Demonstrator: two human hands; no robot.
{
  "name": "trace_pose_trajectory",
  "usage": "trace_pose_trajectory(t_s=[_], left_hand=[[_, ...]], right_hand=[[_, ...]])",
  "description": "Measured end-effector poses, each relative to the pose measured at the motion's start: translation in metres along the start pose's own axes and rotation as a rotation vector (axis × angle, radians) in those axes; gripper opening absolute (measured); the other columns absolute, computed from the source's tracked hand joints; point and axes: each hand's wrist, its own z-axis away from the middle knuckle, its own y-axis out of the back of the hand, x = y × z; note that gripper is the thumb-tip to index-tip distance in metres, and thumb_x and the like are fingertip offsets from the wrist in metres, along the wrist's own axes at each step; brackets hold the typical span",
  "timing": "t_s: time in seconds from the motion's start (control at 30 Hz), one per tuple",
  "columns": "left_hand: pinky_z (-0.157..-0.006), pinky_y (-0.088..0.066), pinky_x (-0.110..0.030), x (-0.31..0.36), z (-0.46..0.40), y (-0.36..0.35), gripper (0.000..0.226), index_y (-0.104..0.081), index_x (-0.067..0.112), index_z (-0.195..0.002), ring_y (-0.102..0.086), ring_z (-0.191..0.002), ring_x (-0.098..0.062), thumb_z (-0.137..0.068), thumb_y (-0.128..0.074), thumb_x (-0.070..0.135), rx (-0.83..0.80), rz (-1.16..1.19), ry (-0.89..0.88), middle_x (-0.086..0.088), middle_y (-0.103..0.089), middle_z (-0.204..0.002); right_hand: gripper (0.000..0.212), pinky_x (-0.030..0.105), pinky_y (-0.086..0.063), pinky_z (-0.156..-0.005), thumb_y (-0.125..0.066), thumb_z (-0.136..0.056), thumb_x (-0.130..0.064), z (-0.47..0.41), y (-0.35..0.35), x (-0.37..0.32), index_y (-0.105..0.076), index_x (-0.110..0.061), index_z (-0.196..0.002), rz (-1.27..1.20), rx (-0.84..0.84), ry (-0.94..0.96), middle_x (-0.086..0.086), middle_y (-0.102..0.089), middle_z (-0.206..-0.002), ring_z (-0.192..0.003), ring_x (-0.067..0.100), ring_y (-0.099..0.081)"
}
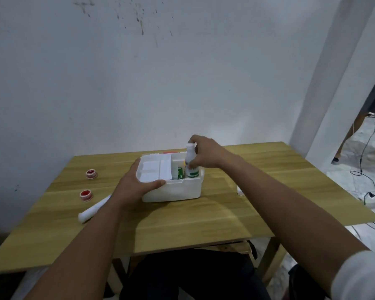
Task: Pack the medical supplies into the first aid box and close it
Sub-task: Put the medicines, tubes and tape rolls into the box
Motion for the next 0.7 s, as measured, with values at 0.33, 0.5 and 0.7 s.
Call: trace_pose_trajectory(t_s=[0.33,0.5,0.7], left_hand=[[-0.08,-0.047,-0.028,0.005,0.0,-0.005,0.115,-0.035,0.041,-0.152,-0.049,-0.121,-0.013,-0.052,-0.082,0.074,0.013,-0.002,-0.019,0.018,-0.049,-0.137],[-0.092,-0.05,-0.037,-0.002,-0.002,-0.003,0.129,-0.028,0.039,-0.158,-0.048,-0.13,-0.017,-0.049,-0.081,0.083,0.028,-0.029,0.026,0.013,-0.047,-0.151],[-0.085,-0.046,-0.031,0.001,-0.001,-0.005,0.111,-0.033,0.04,-0.155,-0.048,-0.121,-0.012,-0.062,-0.088,0.066,0.039,-0.013,-0.014,0.02,-0.048,-0.14]], right_hand=[[0.027,0.05,-0.037,-0.092,-0.066,-0.083,-0.012,-0.011,-0.035,-0.009,-0.06,-0.019,-0.108,0.517,-0.022,-0.031,0.001,-0.064,-0.104,-0.099,0.025,-0.06],[0.05,0.039,-0.047,-0.086,-0.081,-0.077,-0.019,-0.012,-0.023,-0.005,-0.061,-0.019,-0.123,0.406,-0.033,-0.019,-0.001,-0.061,-0.115,-0.109,0.023,-0.059],[0.029,0.035,-0.057,-0.089,-0.08,-0.079,-0.015,0.0,0.039,0.025,-0.075,-0.015,-0.107,0.063,0.164,-0.162,0.002,-0.072,-0.105,-0.099,0.02,-0.068]])
